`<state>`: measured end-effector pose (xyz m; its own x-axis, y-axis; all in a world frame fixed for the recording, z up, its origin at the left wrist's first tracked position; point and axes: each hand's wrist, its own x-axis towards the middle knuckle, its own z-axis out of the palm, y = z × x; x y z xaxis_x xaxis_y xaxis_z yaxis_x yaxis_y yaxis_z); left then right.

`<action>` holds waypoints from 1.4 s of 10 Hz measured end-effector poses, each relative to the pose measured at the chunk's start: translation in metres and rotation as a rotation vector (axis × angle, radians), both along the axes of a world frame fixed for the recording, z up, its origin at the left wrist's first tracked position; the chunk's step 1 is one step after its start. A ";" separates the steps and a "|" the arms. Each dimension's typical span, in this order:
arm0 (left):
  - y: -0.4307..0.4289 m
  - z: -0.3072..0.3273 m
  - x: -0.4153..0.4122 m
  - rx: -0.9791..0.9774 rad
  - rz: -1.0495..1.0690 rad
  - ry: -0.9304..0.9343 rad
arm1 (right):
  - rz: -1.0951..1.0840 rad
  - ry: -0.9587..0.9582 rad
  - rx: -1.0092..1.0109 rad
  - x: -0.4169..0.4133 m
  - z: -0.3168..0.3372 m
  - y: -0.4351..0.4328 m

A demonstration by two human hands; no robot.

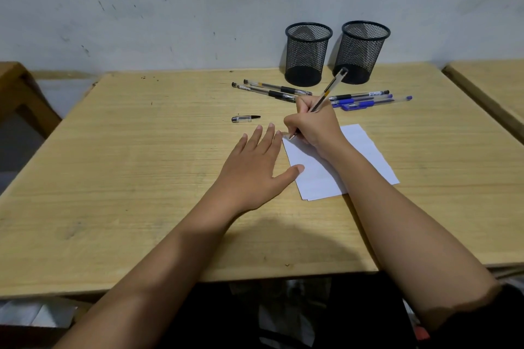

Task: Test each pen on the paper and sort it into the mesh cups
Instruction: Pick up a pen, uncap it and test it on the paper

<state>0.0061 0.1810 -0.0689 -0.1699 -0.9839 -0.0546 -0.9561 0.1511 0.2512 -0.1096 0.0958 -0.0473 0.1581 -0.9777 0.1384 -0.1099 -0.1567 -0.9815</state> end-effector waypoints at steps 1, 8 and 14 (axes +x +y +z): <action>0.000 0.000 0.000 0.001 -0.001 0.000 | -0.041 0.022 -0.010 -0.001 -0.002 -0.002; 0.000 0.000 -0.001 0.005 -0.005 -0.005 | -0.082 0.090 -0.010 0.000 0.001 0.001; 0.000 0.001 0.001 -0.014 -0.005 0.051 | -0.115 -0.106 0.041 -0.009 0.003 -0.001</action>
<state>0.0075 0.1808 -0.0683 -0.1770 -0.9837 -0.0322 -0.9414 0.1596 0.2973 -0.1187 0.0950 -0.0446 0.0317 -0.9937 0.1079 -0.0201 -0.1085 -0.9939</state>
